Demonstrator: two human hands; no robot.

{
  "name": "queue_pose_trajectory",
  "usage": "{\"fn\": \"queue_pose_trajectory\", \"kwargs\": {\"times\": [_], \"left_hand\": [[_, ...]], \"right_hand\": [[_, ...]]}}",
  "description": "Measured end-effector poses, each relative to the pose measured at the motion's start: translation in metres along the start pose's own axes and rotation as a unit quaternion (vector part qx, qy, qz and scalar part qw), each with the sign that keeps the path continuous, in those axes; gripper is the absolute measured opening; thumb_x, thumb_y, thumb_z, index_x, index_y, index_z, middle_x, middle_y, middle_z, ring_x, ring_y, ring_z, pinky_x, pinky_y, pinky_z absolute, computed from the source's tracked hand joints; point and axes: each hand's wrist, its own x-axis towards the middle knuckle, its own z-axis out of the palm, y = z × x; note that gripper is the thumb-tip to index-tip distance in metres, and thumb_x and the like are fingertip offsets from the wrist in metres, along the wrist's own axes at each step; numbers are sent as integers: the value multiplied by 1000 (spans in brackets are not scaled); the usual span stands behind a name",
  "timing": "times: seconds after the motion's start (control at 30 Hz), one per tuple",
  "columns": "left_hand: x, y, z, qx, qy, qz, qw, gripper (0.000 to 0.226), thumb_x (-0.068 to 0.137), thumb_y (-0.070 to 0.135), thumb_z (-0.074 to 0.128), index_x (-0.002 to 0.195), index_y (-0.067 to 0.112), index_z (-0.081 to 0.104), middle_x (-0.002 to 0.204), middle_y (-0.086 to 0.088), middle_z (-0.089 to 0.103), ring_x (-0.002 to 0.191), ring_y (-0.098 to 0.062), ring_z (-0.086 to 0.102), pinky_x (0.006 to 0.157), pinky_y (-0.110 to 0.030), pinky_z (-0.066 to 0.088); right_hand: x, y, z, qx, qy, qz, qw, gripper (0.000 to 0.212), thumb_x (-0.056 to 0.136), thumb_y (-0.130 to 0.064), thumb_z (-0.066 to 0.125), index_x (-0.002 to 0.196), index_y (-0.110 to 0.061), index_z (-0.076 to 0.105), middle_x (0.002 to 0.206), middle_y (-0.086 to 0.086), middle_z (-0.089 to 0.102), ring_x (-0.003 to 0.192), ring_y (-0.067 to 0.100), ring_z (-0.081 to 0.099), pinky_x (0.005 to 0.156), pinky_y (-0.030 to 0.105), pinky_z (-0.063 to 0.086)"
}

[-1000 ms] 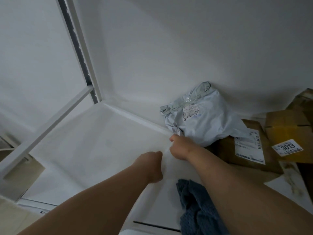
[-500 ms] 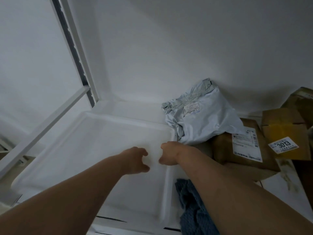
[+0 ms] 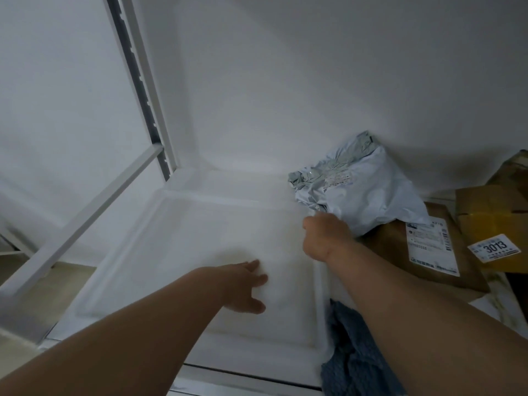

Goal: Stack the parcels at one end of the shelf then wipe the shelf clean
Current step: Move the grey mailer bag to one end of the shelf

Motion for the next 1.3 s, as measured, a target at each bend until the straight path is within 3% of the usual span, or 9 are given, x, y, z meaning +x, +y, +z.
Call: {"fn": "queue_pose_trajectory", "kwargs": {"times": [0.13,0.3,0.4,0.57,0.8,0.93,1.03,1.17,1.3], "left_hand": [[7,-5,-6,9,7,8,1000,75,91,54,51,152,36,12,161,7,-12,149,-13,-1,121,-37,9],[18,-2,-7,22,31,18,999,76,91,55,50,153,30,13,161,2,-9,149,-16,-2,121,-36,8],[20,-3,-6,45,47,11,998,68,93,54,47,152,35,17,162,0,-5,149,-24,0,121,-37,11],[12,-13,1,21,43,-42,998,63,91,57,46,144,59,11,161,8,-13,147,-29,-8,115,-54,11],[6,-10,4,65,26,-39,997,78,87,62,49,145,56,-3,160,5,-18,147,-30,-3,115,-51,20],[4,-5,9,84,32,-37,995,84,83,67,50,146,53,-4,160,1,-16,146,-33,2,113,-51,23],[5,-1,8,83,31,-42,995,84,83,68,50,146,53,-4,161,0,-14,145,-34,3,113,-51,24],[8,2,4,57,16,-60,996,81,82,69,50,145,54,2,161,1,-9,144,-36,5,114,-52,25],[11,9,0,-2,70,-61,996,69,86,61,51,146,46,22,161,3,2,145,-31,9,114,-52,24]], "right_hand": [[-5,21,-13,-74,161,3,984,34,85,-20,48,118,-20,57,128,6,48,120,29,40,95,40,33],[-5,51,-6,-154,81,63,983,57,87,-33,49,142,-32,36,156,6,20,142,33,15,115,52,11],[-8,56,-2,-148,91,84,981,53,87,-30,49,139,-34,38,148,2,31,134,31,28,111,49,18],[-8,56,-11,-151,131,84,976,33,91,-25,47,121,-35,57,126,-4,49,122,25,39,106,44,23],[-11,58,-10,-185,97,50,977,46,87,-30,53,132,-37,48,136,-2,39,125,25,37,107,43,21],[-10,59,-16,-172,136,93,971,29,92,-23,46,116,-31,60,123,-1,52,114,24,48,97,39,28],[-4,60,-30,-126,174,115,970,28,93,-22,43,115,-26,59,118,0,58,113,24,52,96,41,30],[-3,60,-31,-158,53,24,986,36,89,-34,47,124,-38,54,145,1,36,135,27,28,110,49,19],[-9,62,-17,-219,-64,16,973,51,90,-27,42,141,-33,48,163,-4,5,149,28,-7,116,59,2]]}}
